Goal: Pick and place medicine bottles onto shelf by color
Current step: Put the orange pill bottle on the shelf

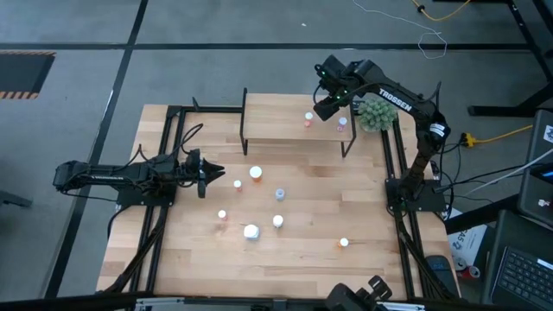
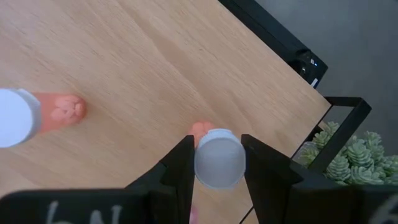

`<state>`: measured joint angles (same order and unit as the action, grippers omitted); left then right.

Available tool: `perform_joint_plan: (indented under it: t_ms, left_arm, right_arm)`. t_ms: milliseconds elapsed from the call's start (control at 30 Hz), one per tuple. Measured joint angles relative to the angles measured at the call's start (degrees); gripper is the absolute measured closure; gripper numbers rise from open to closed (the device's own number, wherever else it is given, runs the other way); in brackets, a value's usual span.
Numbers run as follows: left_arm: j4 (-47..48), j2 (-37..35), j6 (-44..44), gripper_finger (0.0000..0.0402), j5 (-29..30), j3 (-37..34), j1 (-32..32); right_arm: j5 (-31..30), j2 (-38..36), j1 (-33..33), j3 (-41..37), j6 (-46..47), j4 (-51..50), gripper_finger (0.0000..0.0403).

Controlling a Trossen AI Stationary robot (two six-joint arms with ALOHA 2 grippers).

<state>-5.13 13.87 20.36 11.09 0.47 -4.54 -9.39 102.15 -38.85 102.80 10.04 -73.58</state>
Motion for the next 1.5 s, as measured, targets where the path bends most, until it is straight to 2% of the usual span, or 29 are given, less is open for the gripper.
perform_joint_plan:
  t_ms: [367, 500, 600, 700, 900, 1167, 1500]
  left_arm:
    - [0.0, 0.0, 0.0, 0.0308, 0.0, 0.0, 0.0]
    - [0.0, 0.0, 0.0, 0.0308, 0.0, 0.0, 0.0]
    - [0.0, 0.0, 0.0, 0.0308, 0.0, 0.0, 0.0]
    - [0.0, 0.0, 0.0, 0.0308, 0.0, 0.0, 0.0]
    - [0.0, 0.0, 0.0, 0.0308, 0.0, 0.0, 0.0]
    - [0.0, 0.0, 0.0, 0.0308, 0.0, 0.0, 0.0]
    - [0.0, 0.0, 0.1, 0.0308, 0.0, 0.0, 0.0]
  right_arm:
    - [0.0, 0.0, 0.0, 0.0, -3.2, 0.0, 0.0282]
    - [0.0, 0.0, -0.1, 0.0, 1.7, 0.0, 0.0281]
    - [0.7, 0.0, -0.1, 0.0, -0.9, -0.1, 0.0281]
    - [-1.0, 0.0, -0.1, 0.0, -0.3, -0.2, 0.0281]
    - [1.4, 0.0, -0.4, 0.0, -1.9, -0.3, 0.0281]
    - [1.5, 0.0, -0.4, 0.0, -4.8, -0.5, 0.0281]
    - [1.5, 0.0, -0.4, 0.0, -0.8, -0.5, 0.0281]
